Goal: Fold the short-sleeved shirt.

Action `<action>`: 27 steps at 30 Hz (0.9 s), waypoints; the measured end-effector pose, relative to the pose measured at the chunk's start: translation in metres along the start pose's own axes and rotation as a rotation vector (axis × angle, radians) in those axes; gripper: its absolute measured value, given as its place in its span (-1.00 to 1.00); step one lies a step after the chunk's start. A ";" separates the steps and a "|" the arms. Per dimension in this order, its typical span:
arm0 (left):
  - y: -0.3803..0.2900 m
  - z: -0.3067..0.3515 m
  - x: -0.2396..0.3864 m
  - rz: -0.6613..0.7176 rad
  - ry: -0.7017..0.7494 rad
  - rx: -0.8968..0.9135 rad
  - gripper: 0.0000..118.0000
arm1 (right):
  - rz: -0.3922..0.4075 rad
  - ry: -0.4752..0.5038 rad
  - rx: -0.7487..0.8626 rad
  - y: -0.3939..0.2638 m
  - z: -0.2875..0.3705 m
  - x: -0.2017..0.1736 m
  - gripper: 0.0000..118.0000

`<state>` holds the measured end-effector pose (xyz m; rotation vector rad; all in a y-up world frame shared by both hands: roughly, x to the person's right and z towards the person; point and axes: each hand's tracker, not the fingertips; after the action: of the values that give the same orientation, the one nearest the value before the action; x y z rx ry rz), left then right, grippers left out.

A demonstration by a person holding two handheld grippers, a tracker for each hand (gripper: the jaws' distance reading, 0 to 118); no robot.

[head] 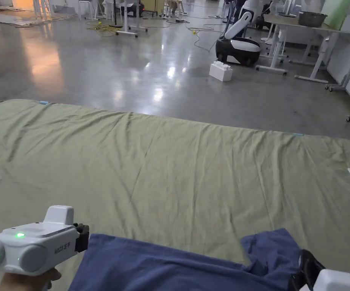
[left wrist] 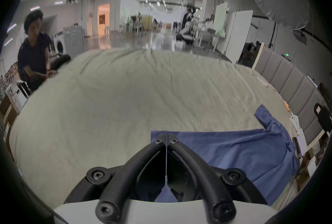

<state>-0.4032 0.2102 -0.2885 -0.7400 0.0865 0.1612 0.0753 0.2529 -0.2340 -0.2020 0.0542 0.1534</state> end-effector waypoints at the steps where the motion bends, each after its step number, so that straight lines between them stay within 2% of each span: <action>1: 0.003 -0.013 -0.002 -0.010 0.004 -0.021 -0.84 | 0.003 0.002 -0.015 -0.003 -0.003 0.000 -0.99; 2: 0.006 -0.025 -0.003 -0.023 0.016 -0.048 -0.61 | 0.002 0.005 -0.026 -0.005 -0.005 0.000 -0.99; 3: 0.011 -0.037 -0.003 -0.037 0.018 -0.077 -0.28 | 0.002 0.002 -0.037 -0.008 -0.008 0.000 -0.99; 4: 0.013 -0.049 -0.003 -0.043 0.018 -0.120 0.15 | 0.008 -0.001 -0.047 -0.011 -0.010 0.000 -0.99; 5: 0.015 -0.059 -0.003 -0.045 0.025 -0.155 0.32 | 0.012 -0.003 -0.056 -0.013 -0.012 0.000 -0.99; 6: 0.015 -0.071 -0.003 -0.047 0.038 -0.167 0.37 | 0.015 -0.004 -0.068 -0.017 -0.014 0.002 -0.99; 14: 0.005 -0.129 -0.001 -0.078 0.077 -0.316 0.38 | 0.019 -0.035 -0.155 -0.038 -0.025 0.017 -0.99; 15: 0.006 -0.126 0.003 -0.087 0.083 -0.293 0.37 | 0.016 -0.039 -0.169 -0.040 -0.026 0.020 -0.99; 17: 0.011 -0.126 0.010 -0.089 0.096 -0.293 0.20 | -0.002 -0.046 -0.193 -0.045 -0.028 0.026 -0.99; 20: 0.011 -0.126 0.015 -0.101 0.102 -0.280 -0.35 | -0.046 -0.052 -0.232 -0.051 -0.033 0.036 -0.99; 22: 0.012 -0.125 0.018 -0.137 0.082 -0.278 -0.80 | -0.068 -0.059 -0.265 -0.052 -0.041 0.045 -0.99; 24: 0.013 -0.123 0.016 -0.145 0.047 -0.287 -0.88 | -0.102 -0.063 -0.301 -0.052 -0.056 0.057 -0.98; 27: 0.016 -0.121 0.009 -0.080 0.028 -0.286 -0.90 | -0.089 -0.038 -0.456 -0.050 -0.095 0.078 -0.96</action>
<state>-0.3998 0.1407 -0.3889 -1.0299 0.0611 0.0875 0.1564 0.1962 -0.3224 -0.6558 -0.0284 0.0783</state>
